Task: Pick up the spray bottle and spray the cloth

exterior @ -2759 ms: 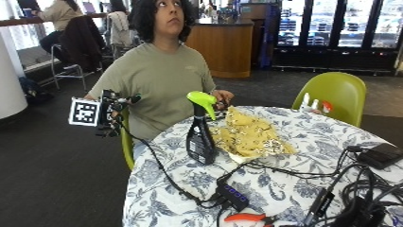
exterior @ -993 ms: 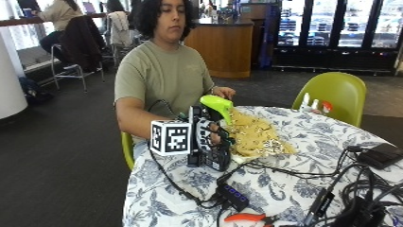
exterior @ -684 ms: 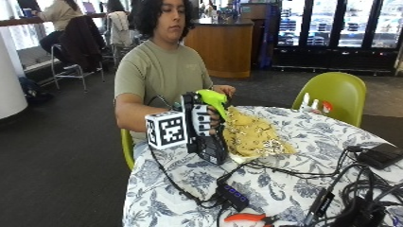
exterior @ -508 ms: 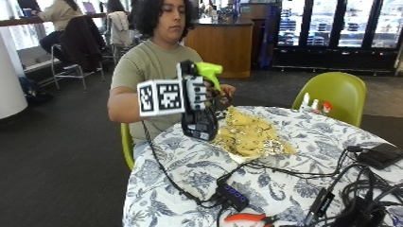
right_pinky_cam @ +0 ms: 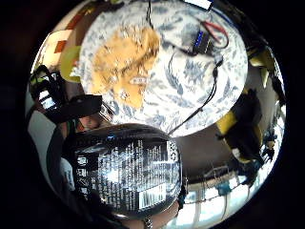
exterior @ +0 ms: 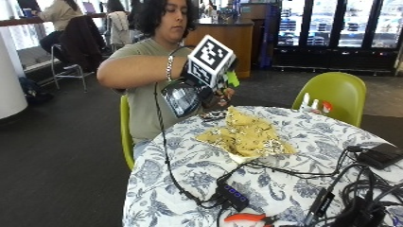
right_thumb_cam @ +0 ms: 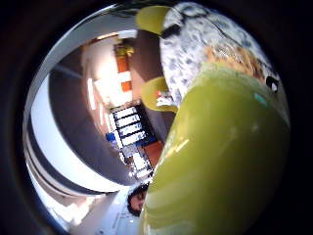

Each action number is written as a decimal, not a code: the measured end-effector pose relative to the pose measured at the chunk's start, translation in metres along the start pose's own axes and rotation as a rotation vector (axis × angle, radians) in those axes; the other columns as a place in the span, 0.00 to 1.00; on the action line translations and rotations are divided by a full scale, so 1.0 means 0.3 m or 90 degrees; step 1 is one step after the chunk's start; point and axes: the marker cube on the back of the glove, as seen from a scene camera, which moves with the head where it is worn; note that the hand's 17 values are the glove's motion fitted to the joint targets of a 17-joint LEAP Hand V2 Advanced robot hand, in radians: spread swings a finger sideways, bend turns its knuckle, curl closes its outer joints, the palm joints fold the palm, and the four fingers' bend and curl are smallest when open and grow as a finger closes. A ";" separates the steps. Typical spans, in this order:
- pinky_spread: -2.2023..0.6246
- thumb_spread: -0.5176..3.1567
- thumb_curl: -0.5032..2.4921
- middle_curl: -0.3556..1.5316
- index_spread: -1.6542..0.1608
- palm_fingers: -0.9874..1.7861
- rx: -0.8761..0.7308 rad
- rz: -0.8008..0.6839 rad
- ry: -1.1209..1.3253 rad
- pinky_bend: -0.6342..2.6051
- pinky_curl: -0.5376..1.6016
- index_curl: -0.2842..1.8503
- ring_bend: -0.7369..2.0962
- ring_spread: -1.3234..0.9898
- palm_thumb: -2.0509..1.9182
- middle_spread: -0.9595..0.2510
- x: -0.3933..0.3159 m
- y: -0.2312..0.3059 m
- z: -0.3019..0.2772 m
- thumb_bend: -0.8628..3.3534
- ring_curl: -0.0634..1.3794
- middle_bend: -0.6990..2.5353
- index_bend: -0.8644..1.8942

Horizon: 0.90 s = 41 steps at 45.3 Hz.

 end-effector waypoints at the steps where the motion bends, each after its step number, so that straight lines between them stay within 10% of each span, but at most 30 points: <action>1: 0.68 0.27 0.39 0.48 0.78 0.85 -0.016 0.014 0.011 0.33 0.45 0.37 0.53 0.49 0.77 0.65 0.009 -0.018 0.026 0.20 0.38 0.43 0.47; 17: 0.69 0.26 0.41 0.49 0.78 0.84 -0.215 0.165 0.047 0.34 0.45 0.39 0.53 0.49 0.78 0.66 0.182 -0.182 0.394 0.20 0.38 0.44 0.45; 41: 0.69 0.28 0.43 0.50 0.78 0.84 -0.105 0.118 0.061 0.34 0.46 0.41 0.53 0.49 0.78 0.66 0.041 -0.096 0.126 0.20 0.39 0.43 0.43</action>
